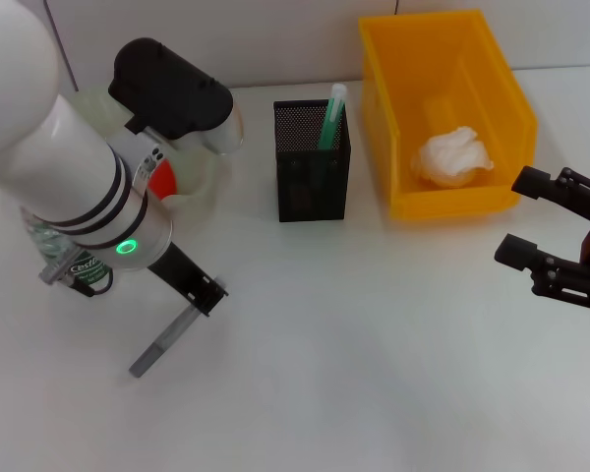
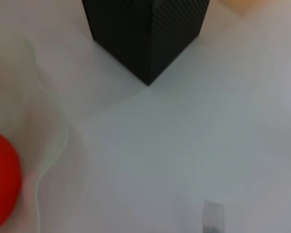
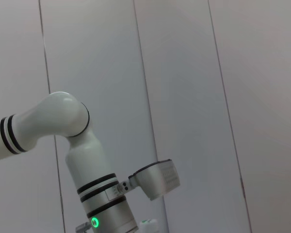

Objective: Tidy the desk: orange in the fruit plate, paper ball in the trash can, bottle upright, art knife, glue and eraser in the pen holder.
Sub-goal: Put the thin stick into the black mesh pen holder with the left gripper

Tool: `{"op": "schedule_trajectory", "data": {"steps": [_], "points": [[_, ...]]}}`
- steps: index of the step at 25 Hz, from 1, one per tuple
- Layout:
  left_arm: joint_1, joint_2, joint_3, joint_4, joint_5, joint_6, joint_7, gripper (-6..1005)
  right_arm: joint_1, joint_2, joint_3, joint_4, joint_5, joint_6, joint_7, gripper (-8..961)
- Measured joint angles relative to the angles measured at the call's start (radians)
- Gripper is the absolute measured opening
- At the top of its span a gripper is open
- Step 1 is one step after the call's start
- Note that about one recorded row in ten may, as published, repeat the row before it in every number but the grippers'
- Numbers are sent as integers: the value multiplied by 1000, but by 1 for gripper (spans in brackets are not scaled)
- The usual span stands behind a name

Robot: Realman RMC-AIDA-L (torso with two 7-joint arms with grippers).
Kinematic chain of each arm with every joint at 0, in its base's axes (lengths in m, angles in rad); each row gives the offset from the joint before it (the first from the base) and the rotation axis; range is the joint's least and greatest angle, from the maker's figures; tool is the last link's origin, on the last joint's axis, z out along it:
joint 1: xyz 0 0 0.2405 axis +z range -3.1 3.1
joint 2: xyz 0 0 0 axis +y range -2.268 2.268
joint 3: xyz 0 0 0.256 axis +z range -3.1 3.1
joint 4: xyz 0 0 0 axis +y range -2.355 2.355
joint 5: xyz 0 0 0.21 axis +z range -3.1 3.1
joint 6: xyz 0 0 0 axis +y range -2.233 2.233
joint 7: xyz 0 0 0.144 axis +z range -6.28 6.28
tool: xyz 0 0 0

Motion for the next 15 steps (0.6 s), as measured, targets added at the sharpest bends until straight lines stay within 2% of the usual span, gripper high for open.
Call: {"op": "schedule_trajectory", "data": {"steps": [15], "points": [[-13, 0, -15, 26, -21, -136, 0, 128, -14, -2, 3, 0, -4, 3, 0, 832]]}}
